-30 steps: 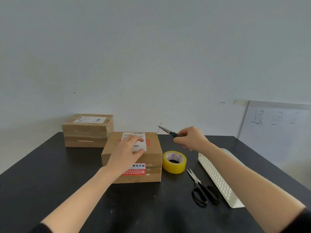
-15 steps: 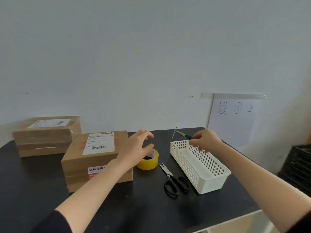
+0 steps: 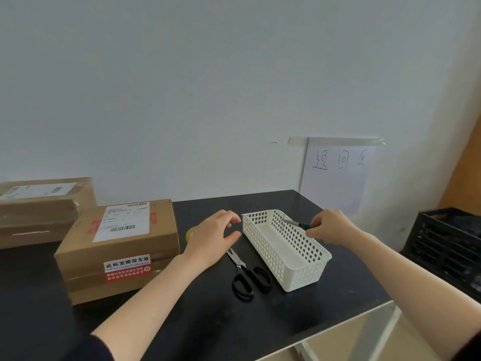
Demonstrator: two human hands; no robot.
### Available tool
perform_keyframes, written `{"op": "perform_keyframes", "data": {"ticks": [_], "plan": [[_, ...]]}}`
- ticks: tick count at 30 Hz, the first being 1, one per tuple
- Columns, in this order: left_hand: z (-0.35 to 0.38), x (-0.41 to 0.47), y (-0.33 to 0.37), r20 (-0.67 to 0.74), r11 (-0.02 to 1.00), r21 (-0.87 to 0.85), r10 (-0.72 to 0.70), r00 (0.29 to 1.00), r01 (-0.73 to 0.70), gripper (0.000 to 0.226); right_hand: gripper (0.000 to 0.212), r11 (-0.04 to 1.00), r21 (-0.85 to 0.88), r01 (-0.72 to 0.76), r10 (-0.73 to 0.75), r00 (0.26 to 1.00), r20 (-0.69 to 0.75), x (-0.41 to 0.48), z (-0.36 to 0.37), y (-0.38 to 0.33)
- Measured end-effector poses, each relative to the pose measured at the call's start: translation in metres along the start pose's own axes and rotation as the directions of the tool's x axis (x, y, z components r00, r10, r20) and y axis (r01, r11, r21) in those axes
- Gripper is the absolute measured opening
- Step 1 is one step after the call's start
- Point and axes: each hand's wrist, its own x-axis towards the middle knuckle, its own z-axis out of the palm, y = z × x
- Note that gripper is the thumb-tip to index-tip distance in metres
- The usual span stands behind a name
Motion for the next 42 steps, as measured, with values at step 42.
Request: {"op": "perform_keyframes", "data": {"ticks": [42], "plan": [[-0.092,-0.052,-0.056,-0.125,0.985,0.114,-0.115,0.986,0.129,0.023,0.007,0.952,-0.030,0.304,-0.305,0.943,-0.132,0.016,0.033,-0.107]]}}
